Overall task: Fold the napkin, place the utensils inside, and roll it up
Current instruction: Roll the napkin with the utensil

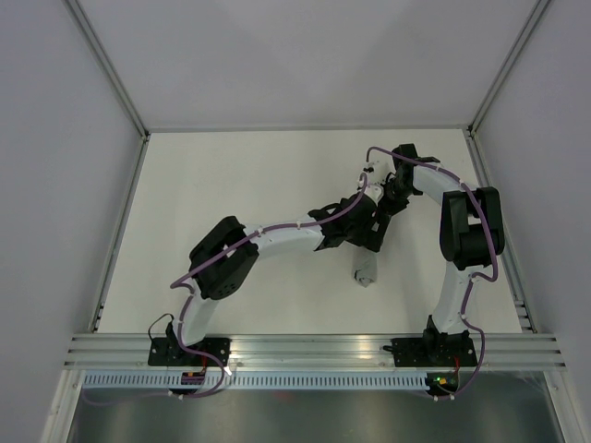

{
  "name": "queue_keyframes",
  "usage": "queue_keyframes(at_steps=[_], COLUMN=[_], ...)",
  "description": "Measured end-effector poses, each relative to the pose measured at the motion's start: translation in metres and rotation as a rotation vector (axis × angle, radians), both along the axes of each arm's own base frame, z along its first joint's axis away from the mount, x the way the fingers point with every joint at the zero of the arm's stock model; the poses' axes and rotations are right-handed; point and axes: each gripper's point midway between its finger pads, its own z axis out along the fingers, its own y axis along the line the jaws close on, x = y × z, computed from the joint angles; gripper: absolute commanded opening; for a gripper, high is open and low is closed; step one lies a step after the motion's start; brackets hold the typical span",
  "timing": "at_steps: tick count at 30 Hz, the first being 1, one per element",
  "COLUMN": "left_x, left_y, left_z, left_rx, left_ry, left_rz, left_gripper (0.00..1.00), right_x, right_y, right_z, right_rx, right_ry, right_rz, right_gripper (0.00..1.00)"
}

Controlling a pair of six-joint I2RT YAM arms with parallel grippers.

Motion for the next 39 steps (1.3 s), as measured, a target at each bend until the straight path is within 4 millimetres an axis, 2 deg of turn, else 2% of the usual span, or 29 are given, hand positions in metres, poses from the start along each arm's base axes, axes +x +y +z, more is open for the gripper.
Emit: queue_keyframes(at_steps=[6,12,16,23,29,32,36,39], left_x=[0.005,0.019,0.025,0.030,0.031,0.029,0.025,0.020], left_y=[0.018,0.034,0.042,0.062,0.094,0.115,0.143,0.166], left_z=[0.005,0.026,0.044,0.063,0.088,0.106,0.136,0.156], left_rx=[0.017,-0.005,-0.033,-0.055,-0.084,-0.113,-0.162,-0.180], left_ry=[-0.017,-0.046,-0.064,-0.079,-0.098,-0.117,-0.151,-0.184], left_rz=[0.040,0.086,0.105,0.135,0.174,0.197,0.223,0.237], left_gripper=[1.00,1.00,1.00,1.00,1.00,1.00,1.00,1.00], right_x=[0.000,0.003,0.008,0.015,0.018,0.016,0.004,-0.010], right_y=[-0.001,-0.005,-0.009,-0.014,-0.032,-0.045,-0.066,-0.076], right_z=[0.000,0.006,0.019,0.049,0.100,0.143,0.204,0.237], right_rx=[-0.006,-0.029,-0.044,-0.044,-0.018,0.007,0.026,0.030], right_ry=[-0.002,-0.020,-0.061,-0.143,-0.260,-0.368,-0.528,-0.625], right_rz=[-0.002,-0.025,-0.043,-0.083,-0.145,-0.184,-0.242,-0.273], right_gripper=[0.43,0.45,0.47,0.51,0.67,0.77,0.84,0.86])
